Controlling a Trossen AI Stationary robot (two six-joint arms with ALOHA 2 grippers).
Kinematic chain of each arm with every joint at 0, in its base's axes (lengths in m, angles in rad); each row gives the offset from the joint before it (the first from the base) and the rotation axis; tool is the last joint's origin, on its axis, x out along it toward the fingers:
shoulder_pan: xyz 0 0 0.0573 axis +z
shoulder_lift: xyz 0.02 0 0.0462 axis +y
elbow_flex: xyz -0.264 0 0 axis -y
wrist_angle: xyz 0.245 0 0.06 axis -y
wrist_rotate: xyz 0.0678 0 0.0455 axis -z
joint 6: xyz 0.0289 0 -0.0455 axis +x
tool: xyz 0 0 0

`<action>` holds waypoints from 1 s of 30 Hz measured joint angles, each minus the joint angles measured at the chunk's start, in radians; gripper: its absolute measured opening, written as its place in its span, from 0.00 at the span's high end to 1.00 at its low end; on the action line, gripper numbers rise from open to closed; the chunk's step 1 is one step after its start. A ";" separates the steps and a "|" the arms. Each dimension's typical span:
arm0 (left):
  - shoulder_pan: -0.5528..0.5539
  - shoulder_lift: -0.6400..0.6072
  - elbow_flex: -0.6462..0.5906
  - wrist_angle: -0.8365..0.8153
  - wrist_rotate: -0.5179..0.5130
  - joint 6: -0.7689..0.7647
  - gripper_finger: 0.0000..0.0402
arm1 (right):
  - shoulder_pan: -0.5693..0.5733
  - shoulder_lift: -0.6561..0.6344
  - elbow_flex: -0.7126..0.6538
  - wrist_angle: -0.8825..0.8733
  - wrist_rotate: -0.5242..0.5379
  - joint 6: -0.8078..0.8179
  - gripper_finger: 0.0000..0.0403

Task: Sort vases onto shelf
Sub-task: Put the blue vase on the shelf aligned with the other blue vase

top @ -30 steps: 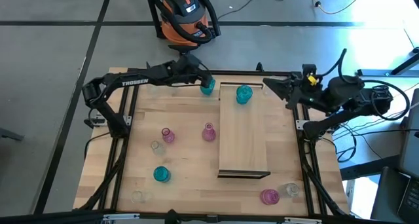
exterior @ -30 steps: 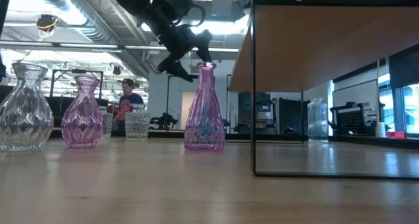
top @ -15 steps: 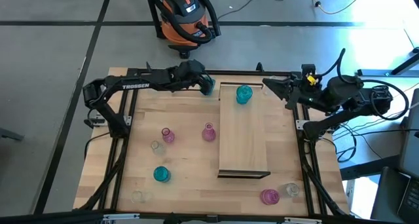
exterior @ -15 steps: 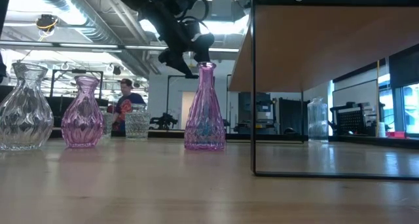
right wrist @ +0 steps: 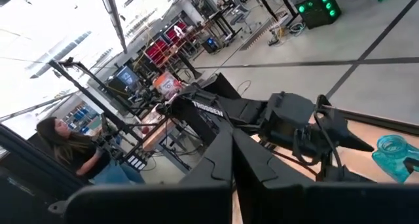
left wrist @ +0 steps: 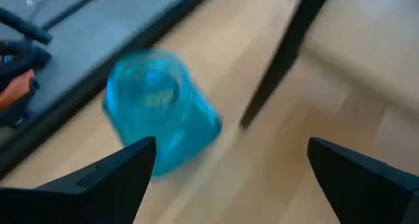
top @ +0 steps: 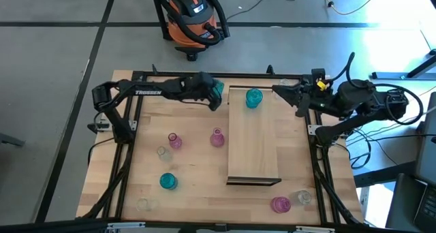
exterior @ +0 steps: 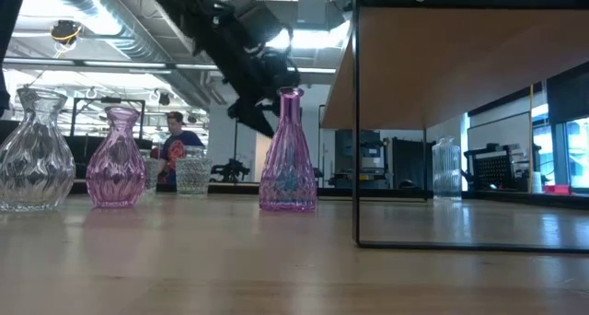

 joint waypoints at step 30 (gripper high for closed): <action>0.018 0.029 -0.018 0.245 -0.166 -0.022 0.02 | -0.002 0.000 0.000 -0.051 -0.012 0.000 1.00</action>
